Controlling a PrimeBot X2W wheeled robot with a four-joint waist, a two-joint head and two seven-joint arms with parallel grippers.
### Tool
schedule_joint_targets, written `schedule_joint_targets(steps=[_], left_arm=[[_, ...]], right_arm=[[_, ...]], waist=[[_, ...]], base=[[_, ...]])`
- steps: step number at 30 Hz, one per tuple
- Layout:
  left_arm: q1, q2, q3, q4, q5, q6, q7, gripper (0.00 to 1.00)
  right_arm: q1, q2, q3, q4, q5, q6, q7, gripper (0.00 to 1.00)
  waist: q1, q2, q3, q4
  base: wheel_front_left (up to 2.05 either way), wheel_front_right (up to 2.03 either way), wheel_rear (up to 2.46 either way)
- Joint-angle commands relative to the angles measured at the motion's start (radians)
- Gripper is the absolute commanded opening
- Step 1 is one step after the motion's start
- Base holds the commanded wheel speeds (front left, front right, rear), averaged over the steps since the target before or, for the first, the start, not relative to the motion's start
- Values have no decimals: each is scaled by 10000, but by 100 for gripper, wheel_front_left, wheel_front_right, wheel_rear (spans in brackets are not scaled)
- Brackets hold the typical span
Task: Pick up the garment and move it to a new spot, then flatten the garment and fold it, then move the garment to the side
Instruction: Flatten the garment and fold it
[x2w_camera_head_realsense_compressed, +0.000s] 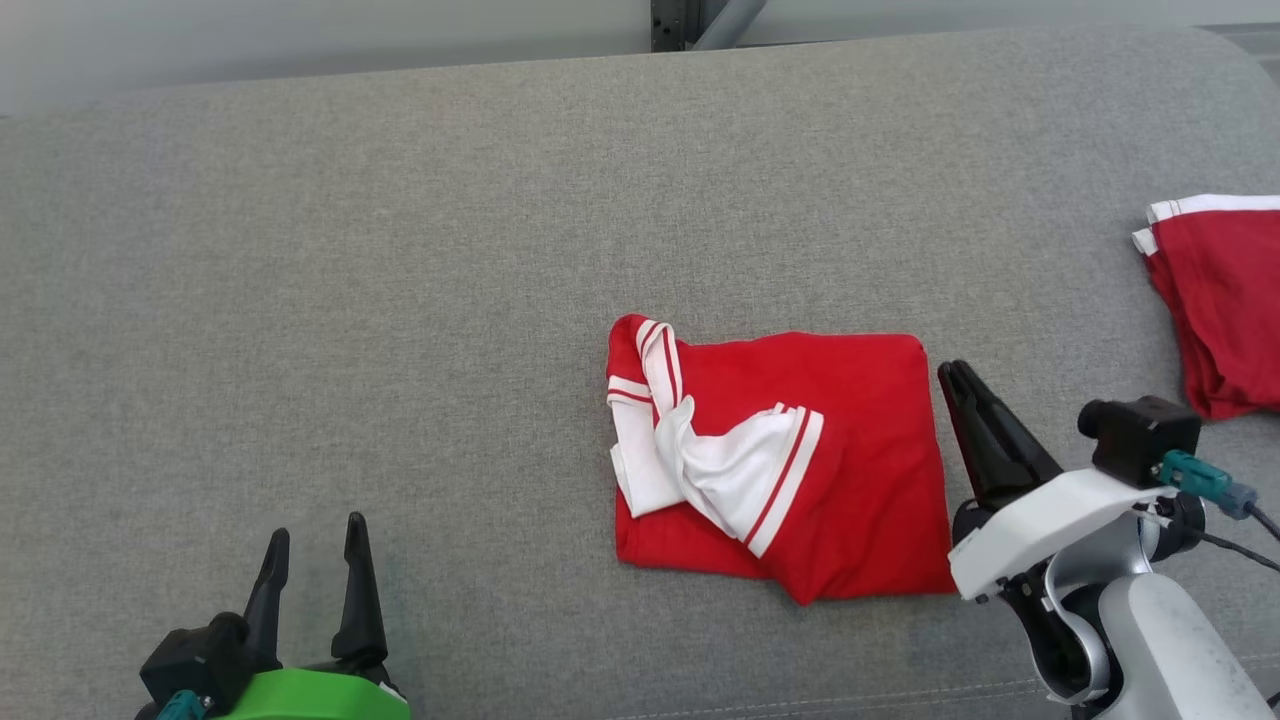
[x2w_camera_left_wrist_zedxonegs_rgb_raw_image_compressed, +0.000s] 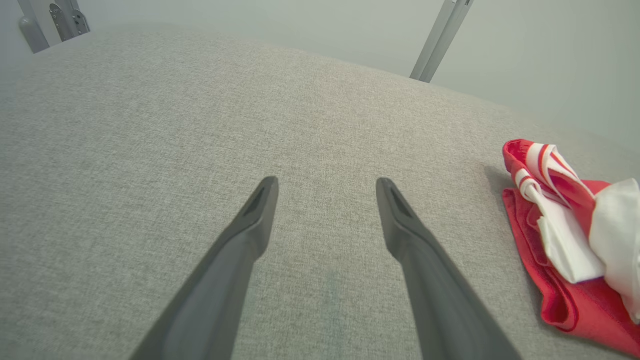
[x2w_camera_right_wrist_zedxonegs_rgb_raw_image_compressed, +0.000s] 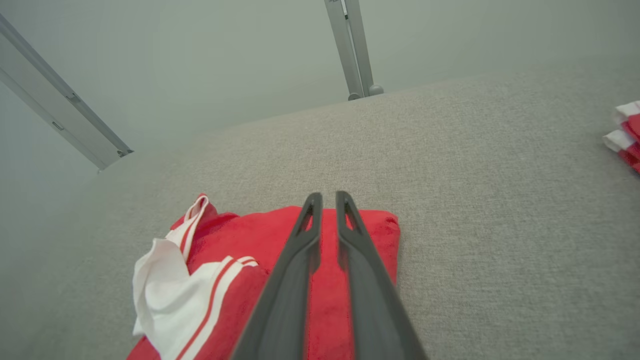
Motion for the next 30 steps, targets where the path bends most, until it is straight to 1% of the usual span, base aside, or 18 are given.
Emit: schedule_joint_targets(steps=[1, 3, 4, 6, 8, 10, 13, 16, 20, 23, 25, 30], left_arm=[[-39, 88, -4, -53, 12, 21, -16, 100], [-139, 106, -28, -116, 24, 35, 17, 100], [-184, 123, -50, -140, 46, 37, 46, 100], [-223, 145, -74, -182, 67, 36, 58, 100], [-299, 168, -112, -191, 67, 29, 81, 100], [-346, 152, -125, -194, 57, 42, 65, 100], [-375, 101, -160, -163, 17, 45, 27, 100], [-367, 52, -155, -79, -37, 66, -18, 100], [-308, -16, -167, -4, -75, 67, -79, 100], [-288, -193, -155, 2, -412, -30, -109, 100], [-318, -224, -206, -7, -449, -68, -121, 100], [-254, -313, -261, -4, -516, -26, -186, 100]], right_arm=[[49, 21, 29, 113, -200, 2, -77, 0], [-95, 244, 155, 682, -294, 3, -219, 0], [-266, 223, 300, 992, -505, 2, -331, 0], [-600, 391, 630, 1572, -435, 0, -587, 0], [-966, 344, 782, 2266, -598, -6, -901, 0], [-1303, 466, 865, 2858, -630, 0, -1162, 0], [-1664, 483, 1274, 3534, -617, 0, -1279, 0], [-1792, 372, 1986, 3749, -509, -1, -1392, 0], [-1763, 357, 3233, 3503, -305, 0, -1467, 0], [-1797, 465, 4072, 3250, -76, -1, -1485, 0], [-1845, 603, 4571, 3149, 80, 0, -1406, 0], [-2020, 876, 5256, 3469, 251, -1, -1370, 0]], waist=[[0, -1, 150, -56], [0, -1, 282, -53], [0, -1, 344, -43], [0, -1, 457, -13], [0, -1, 537, 61], [0, -1, 582, 149], [0, -1, 610, 301], [0, -1, 566, 442], [0, -1, 446, 607], [0, -1, 325, 742], [0, -1, 232, 823], [0, -1, -77, 901]], base=[[0, 0, 0], [0, 0, 0], [0, 0, 0], [0, 0, 0], [0, 0, 0], [0, 0, 0], [0, 0, 0], [0, 0, 0], [0, 0, 0], [0, 0, 0], [0, 0, 0], [0, 0, 0]])
